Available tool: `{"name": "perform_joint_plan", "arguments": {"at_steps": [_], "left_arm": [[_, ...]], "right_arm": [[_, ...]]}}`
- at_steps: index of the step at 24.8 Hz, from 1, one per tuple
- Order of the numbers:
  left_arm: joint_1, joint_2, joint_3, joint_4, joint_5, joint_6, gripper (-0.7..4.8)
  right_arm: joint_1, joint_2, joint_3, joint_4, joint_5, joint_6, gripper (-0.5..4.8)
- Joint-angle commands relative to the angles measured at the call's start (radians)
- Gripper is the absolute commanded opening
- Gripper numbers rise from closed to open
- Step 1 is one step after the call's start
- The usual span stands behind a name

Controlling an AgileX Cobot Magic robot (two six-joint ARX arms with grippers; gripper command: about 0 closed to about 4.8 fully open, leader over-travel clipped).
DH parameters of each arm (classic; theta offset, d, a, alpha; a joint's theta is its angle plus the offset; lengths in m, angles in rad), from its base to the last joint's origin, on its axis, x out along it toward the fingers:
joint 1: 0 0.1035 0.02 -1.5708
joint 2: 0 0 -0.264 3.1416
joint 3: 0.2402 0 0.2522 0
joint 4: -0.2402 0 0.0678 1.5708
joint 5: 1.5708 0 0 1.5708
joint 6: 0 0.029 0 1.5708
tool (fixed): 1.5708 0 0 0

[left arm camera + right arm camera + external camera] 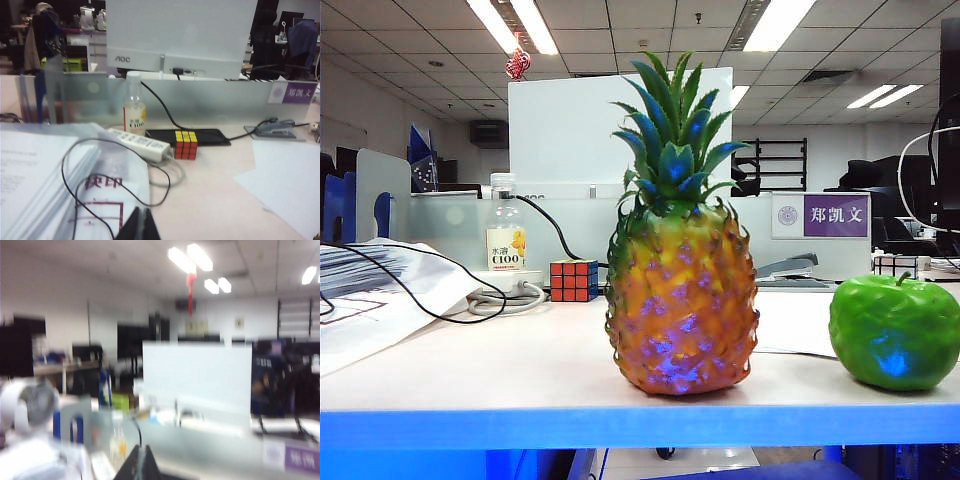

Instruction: Arrange all the fruits from large to small from left to right in a row.

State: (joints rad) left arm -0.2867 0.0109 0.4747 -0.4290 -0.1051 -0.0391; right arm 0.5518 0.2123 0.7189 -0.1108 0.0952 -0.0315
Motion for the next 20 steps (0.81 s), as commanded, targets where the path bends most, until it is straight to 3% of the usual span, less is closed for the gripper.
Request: {"name": "perform_joint_plan", "arguments": {"at_steps": [1,4,9,13,16,20], "left_arm": [[0.002,0.002,-0.062,0.057,0.023,-0.115,-0.06],[0.002,0.002,-0.182,0.183,0.023,-0.168,-0.06],[0.001,0.002,-0.336,0.392,0.018,-0.171,-0.06],[0.001,0.002,-0.417,0.408,0.017,-0.106,-0.06],[0.001,0.002,-0.446,0.409,0.053,-0.103,-0.06],[0.002,0.002,-0.457,0.419,0.083,-0.059,-0.06]], "right_arm": [[-0.001,0.007,0.0,-0.105,0.084,-0.003,-0.01],[-0.001,0.007,-0.069,-0.081,0.121,-0.003,0.0],[0.0,0.007,-0.215,0.047,0.142,-0.002,0.0],[-0.001,0.007,-0.316,0.199,0.142,-0.002,-0.01],[0.0,0.007,-0.375,0.304,0.142,-0.003,0.0],[-0.001,0.009,-0.432,0.358,0.143,-0.003,0.0]]}}
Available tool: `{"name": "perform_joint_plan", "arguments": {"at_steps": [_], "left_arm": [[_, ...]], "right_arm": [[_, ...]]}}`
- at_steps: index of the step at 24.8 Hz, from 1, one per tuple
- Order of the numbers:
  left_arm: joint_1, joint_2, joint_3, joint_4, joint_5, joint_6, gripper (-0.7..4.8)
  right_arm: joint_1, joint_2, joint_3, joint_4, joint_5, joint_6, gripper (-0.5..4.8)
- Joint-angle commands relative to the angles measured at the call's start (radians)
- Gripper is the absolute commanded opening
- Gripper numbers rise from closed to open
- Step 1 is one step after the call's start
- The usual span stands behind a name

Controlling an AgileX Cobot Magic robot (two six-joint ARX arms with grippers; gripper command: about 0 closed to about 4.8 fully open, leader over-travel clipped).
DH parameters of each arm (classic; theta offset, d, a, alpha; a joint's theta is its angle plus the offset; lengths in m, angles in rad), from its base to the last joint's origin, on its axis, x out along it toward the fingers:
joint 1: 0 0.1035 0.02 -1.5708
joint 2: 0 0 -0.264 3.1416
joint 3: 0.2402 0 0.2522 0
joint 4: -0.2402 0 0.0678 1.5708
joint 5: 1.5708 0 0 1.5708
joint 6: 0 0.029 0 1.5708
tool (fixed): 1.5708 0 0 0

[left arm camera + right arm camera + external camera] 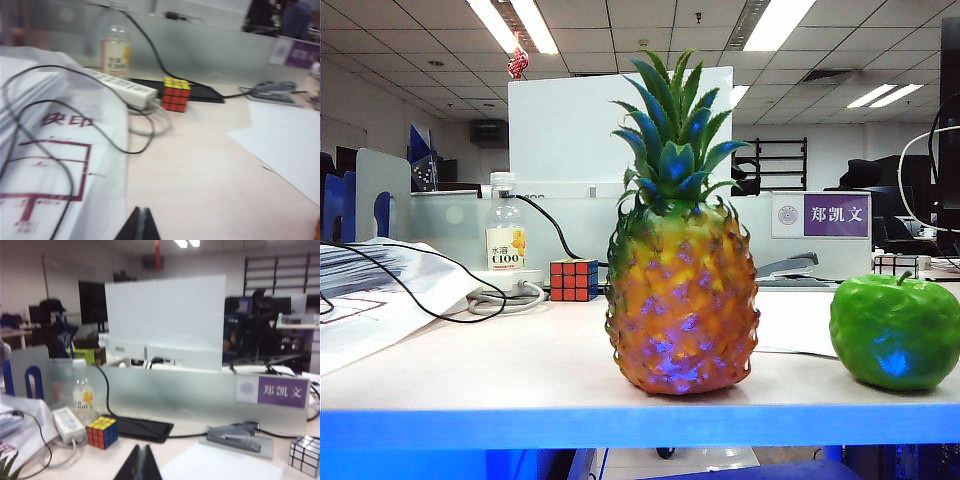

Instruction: Arrange all the fruits from large to small from left to right in a row.

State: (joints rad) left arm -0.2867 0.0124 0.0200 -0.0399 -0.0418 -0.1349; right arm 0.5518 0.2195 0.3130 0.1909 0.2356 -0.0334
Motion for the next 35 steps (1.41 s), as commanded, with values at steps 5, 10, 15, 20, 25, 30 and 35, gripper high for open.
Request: {"name": "perform_joint_plan", "arguments": {"at_steps": [5,10,15,20,25,30,35], "left_arm": [[0.002,0.0,-0.004,0.056,0.019,0.092,-0.06],[0.002,0.0,-0.011,0.09,0.029,0.124,-0.06],[0.002,0.0,-0.011,0.109,0.043,0.124,-0.05],[0.002,0.0,-0.011,0.1,0.043,0.12,-0.05],[0.002,0.0,-0.011,0.101,0.043,0.12,-0.05],[0.002,0.0,-0.011,0.1,0.043,0.12,-0.05],[0.002,0.0,-0.011,0.101,0.043,0.12,-0.05]], "right_arm": [[-0.001,0.006,-0.093,0.044,0.001,0.0,0.0],[-0.001,0.006,-0.159,0.041,0.002,0.0,0.0],[-0.001,0.005,-0.209,0.047,0.001,0.0,-0.01],[-0.001,0.004,-0.209,0.054,0.002,-0.001,-0.01],[-0.001,0.004,-0.209,0.038,0.002,0.0,-0.01],[0.0,0.004,-0.209,0.038,0.002,0.0,0.0],[0.0,0.004,-0.209,0.036,0.002,0.0,-0.01]]}}
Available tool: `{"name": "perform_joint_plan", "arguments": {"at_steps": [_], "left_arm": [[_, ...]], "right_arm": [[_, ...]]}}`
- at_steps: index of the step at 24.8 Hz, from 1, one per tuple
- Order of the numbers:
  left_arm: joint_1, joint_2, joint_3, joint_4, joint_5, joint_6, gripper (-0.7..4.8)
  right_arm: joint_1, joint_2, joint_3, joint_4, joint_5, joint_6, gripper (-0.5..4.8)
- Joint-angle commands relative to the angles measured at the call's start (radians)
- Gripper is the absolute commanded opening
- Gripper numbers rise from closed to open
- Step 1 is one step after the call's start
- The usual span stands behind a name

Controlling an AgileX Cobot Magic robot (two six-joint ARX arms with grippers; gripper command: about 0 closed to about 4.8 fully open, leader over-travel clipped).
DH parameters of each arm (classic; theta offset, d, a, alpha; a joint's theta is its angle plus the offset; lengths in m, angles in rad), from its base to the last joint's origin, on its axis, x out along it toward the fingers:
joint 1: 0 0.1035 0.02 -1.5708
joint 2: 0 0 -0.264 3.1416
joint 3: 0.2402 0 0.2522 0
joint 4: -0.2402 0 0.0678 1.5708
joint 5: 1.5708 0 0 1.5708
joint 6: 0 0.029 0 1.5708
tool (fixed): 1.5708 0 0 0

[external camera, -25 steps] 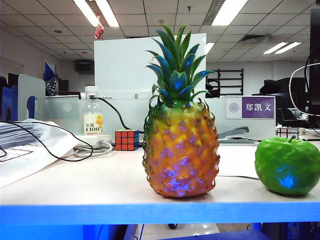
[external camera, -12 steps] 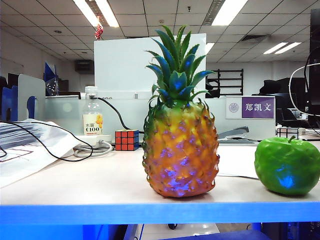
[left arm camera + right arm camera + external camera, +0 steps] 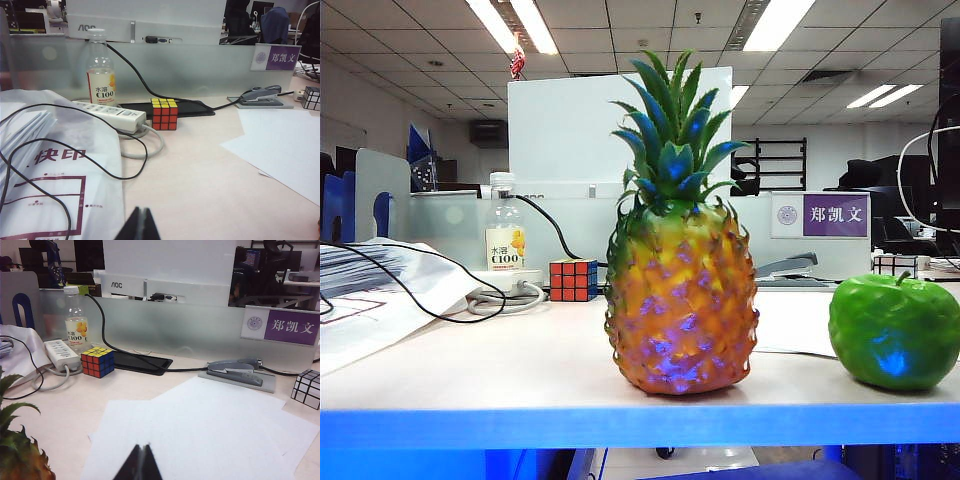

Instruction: Arrange all the fruits from large to small from left to right in a row.

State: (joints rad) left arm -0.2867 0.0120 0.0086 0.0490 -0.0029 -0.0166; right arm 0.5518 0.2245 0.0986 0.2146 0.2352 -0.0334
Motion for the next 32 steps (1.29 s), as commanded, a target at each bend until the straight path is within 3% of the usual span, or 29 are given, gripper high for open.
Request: {"name": "perform_joint_plan", "arguments": {"at_steps": [1,10,13,17,22,25,32], "left_arm": [[0.002,0.0,0.001,0.012,0.004,0.002,-0.05],[0.024,-0.01,0.001,0.012,0.01,0.002,-0.05],[0.121,-0.01,0.001,0.012,0.074,0.006,-0.05],[0.25,-0.01,0.001,0.011,0.068,0.006,-0.05],[0.347,-0.01,0.001,0.012,0.045,0.018,-0.06],[0.361,-0.01,0.001,0.011,-0.023,0.019,-0.05],[0.36,-0.01,0.001,-0.012,-0.027,0.048,-0.05]], "right_arm": [[0.0,-0.001,0.005,0.013,0.002,0.0,0.0],[0.0,-0.001,0.005,0.014,0.002,0.0,0.0],[0.0,-0.001,0.005,0.014,0.002,0.0,0.0],[0.0,-0.001,0.005,0.014,0.002,0.0,0.0],[0.0,-0.001,0.005,0.014,0.002,0.0,0.0],[0.0,-0.001,0.005,0.013,0.002,0.0,0.0],[0.0,-0.001,0.005,0.013,0.002,0.0,0.0]]}}
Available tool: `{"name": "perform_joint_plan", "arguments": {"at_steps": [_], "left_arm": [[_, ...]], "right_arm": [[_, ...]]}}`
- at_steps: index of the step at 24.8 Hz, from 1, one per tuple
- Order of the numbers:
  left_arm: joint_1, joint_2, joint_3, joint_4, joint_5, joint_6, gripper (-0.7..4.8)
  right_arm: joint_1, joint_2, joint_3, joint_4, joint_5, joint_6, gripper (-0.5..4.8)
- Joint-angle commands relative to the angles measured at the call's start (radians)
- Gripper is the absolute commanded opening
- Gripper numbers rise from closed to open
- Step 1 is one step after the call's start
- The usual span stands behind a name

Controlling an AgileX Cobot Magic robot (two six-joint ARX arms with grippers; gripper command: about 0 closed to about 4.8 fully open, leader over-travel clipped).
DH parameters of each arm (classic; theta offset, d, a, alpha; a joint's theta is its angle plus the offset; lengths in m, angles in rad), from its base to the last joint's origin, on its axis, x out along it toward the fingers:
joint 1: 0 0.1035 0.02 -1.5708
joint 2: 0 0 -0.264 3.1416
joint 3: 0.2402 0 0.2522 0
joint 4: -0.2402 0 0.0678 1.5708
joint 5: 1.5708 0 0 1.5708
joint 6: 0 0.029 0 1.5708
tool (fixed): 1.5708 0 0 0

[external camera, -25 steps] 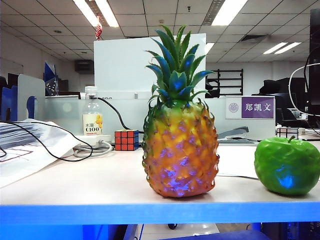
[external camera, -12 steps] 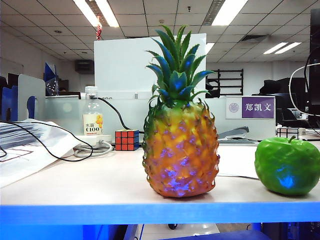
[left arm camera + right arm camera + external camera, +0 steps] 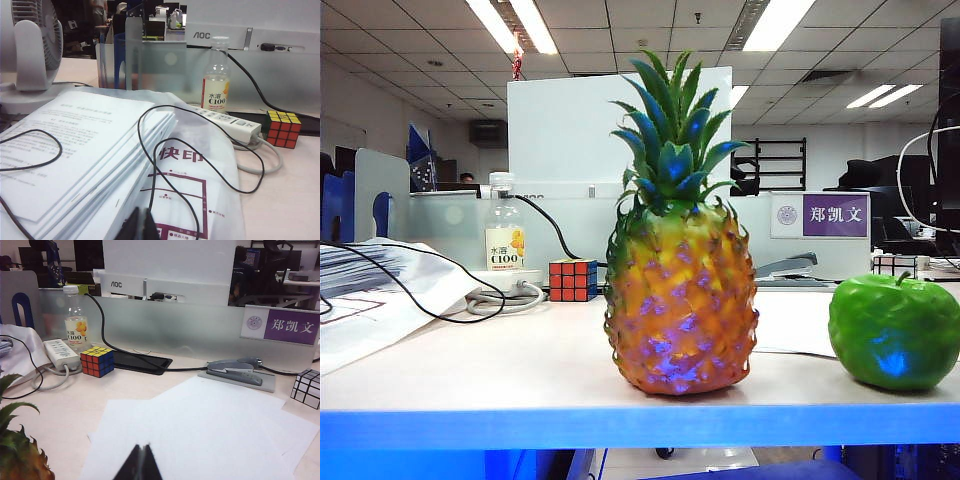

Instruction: Arrange all the fruits from large to small from left to right in a row.

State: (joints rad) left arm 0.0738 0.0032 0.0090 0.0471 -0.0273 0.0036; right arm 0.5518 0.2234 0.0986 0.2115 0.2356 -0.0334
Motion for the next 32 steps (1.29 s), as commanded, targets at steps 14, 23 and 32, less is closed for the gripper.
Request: {"name": "perform_joint_plan", "arguments": {"at_steps": [14,23,32], "left_arm": [[0.0,-0.002,0.0,-0.171,0.102,0.017,-0.05],[0.0,-0.002,0.0,-0.172,0.092,-0.005,-0.05],[0.0,-0.002,0.0,-0.158,0.092,-0.064,-0.05]], "right_arm": [[0.0,0.0,0.005,0.016,0.002,0.0,0.0],[0.0,0.0,0.005,0.016,0.002,0.0,0.0],[0.0,0.0,0.005,0.016,0.002,0.0,-0.01]]}}
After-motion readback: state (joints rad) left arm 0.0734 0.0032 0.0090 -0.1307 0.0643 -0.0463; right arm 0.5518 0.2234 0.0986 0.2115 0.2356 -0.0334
